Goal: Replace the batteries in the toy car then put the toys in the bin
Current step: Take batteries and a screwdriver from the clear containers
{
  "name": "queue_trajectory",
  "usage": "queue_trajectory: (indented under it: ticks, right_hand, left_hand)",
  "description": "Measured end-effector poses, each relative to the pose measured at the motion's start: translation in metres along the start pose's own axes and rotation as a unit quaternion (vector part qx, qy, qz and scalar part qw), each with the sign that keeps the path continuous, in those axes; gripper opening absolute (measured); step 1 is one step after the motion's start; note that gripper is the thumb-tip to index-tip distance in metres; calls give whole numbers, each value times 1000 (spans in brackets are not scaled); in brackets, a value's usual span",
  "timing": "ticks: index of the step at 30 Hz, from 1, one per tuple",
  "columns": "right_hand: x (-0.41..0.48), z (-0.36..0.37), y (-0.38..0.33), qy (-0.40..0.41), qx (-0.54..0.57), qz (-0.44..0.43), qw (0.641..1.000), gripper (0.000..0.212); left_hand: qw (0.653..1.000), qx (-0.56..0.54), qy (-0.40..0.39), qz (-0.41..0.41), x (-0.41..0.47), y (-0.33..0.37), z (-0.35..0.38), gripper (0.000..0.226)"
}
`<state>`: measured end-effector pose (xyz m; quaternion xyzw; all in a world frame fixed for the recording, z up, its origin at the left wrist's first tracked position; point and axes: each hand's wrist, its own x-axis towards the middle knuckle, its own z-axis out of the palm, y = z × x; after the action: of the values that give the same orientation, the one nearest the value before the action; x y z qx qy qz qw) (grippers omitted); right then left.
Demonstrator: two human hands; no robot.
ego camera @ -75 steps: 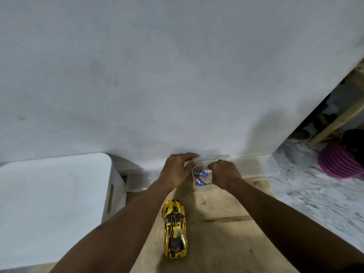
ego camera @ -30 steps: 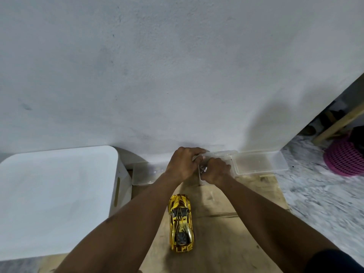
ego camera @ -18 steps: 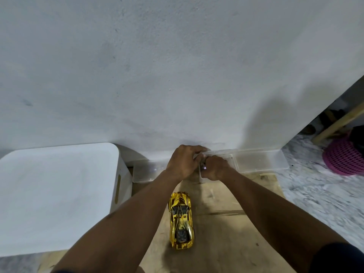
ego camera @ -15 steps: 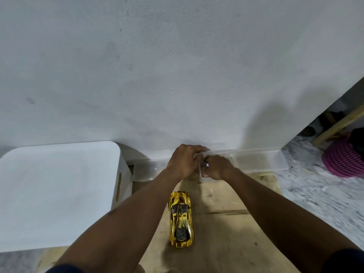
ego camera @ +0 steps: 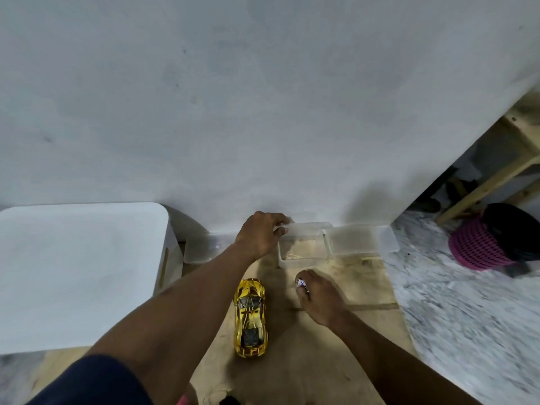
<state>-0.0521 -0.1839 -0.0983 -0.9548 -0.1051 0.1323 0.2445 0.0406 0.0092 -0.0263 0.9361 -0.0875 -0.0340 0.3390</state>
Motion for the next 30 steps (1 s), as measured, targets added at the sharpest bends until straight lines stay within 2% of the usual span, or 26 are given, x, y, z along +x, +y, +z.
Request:
queue_trajectory:
  ticks: [2,6,12,15,19,26,30]
  right_hand:
    - [0,14,0,12,-28,8,999,22]
    - [3,26,-10,86,-135,-1,987,18]
    - [10,40,3,98,-208,34,973,32]
    - [9,44,10,112,-206,27,972,39]
    - [6,46,11,129,-215,1,968,37]
    - [5,48,12,173,-198,12,965,31]
    - [6,43,12,167,-180,17,969,35]
  left_hand:
    - [1000,10,-3,5,-2,-2,1,26]
    - [1000,28,-11,8,-5,-6,4,26]
    - [999,33,-8,9,-6,-8,4,26]
    - [999,37,-8,8,-6,-9,4,26]
    - [999,42,-5,16,-7,-10,2,26]
    - [999,39,-22,14,-10,-11,1,27]
    - [998,48,-25,25,-12,-11,1,28]
